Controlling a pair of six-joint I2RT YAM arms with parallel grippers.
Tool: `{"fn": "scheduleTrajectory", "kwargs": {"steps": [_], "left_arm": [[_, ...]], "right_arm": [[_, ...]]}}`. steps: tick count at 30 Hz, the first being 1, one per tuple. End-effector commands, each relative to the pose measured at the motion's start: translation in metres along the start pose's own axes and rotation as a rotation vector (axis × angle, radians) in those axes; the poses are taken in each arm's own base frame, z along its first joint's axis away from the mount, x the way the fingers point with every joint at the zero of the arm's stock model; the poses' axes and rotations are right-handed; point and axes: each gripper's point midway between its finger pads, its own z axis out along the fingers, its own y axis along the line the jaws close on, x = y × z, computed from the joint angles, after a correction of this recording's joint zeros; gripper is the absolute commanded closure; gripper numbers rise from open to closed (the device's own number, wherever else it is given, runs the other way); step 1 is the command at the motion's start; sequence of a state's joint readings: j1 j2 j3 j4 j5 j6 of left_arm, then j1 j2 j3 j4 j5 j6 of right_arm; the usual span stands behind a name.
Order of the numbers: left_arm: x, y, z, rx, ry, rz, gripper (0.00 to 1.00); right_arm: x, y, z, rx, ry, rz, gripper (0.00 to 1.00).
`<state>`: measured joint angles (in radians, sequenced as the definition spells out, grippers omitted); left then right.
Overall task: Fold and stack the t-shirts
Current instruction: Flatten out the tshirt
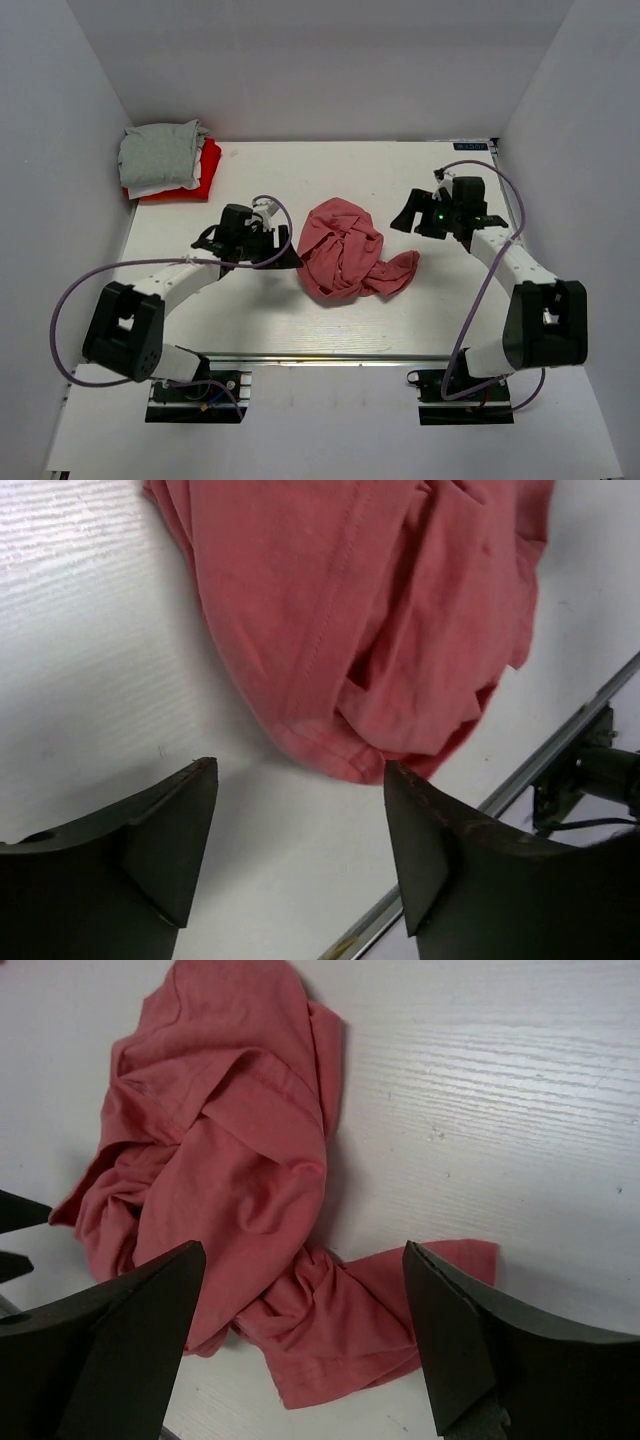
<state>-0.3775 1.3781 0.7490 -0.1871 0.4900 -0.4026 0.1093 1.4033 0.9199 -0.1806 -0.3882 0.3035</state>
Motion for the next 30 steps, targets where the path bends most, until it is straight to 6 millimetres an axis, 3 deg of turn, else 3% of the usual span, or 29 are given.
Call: {"fn": "scheduleTrajectory", "kwargs": {"steps": [1,5,12,13,15,18,21,23,26,29,30], "left_arm": [[-0.021,0.007,0.013,-0.058,-0.022,0.003,0.24],[-0.016,0.015,0.03,-0.071,0.028,-0.005,0.28],[-0.021,0.001,0.048,0.015,0.035,0.023,0.39],[-0.015,0.001,0.052,0.014,0.054,0.021,0.42],[-0.022,-0.007,0.055,0.038,0.043,0.038,0.48],[-0.024,-0.013,0.062,0.065,0.054,0.046,0.64],[-0.028,-0.019,0.064,0.073,0.054,0.054,0.86],[-0.029,-0.019,0.063,0.07,0.059,0.051,1.0],[-0.037,-0.023,0.055,0.058,0.035,0.069,1.0],[-0.049,-0.029,0.044,0.041,-0.005,0.084,1.0],[-0.046,-0.028,0.04,0.026,0.002,0.077,1.0]], "right_arm": [[-0.009,0.011,0.01,-0.065,0.023,-0.016,0.16],[-0.005,0.001,0.024,-0.044,0.046,-0.004,0.19],[0.01,0.003,0.055,-0.065,0.108,0.002,0.19],[0.01,0.004,0.056,-0.068,0.111,0.001,0.21],[0.009,0.007,0.063,-0.079,0.119,0.004,0.21],[0.012,0.012,0.075,-0.093,0.137,0.007,0.29],[0.023,0.013,0.085,-0.105,0.174,0.023,0.35],[0.027,0.019,0.089,-0.122,0.187,0.02,0.4],[0.032,0.025,0.091,-0.153,0.205,0.016,0.5],[0.039,0.033,0.092,-0.182,0.229,0.007,0.72],[0.039,0.031,0.092,-0.18,0.232,0.009,0.92]]}}
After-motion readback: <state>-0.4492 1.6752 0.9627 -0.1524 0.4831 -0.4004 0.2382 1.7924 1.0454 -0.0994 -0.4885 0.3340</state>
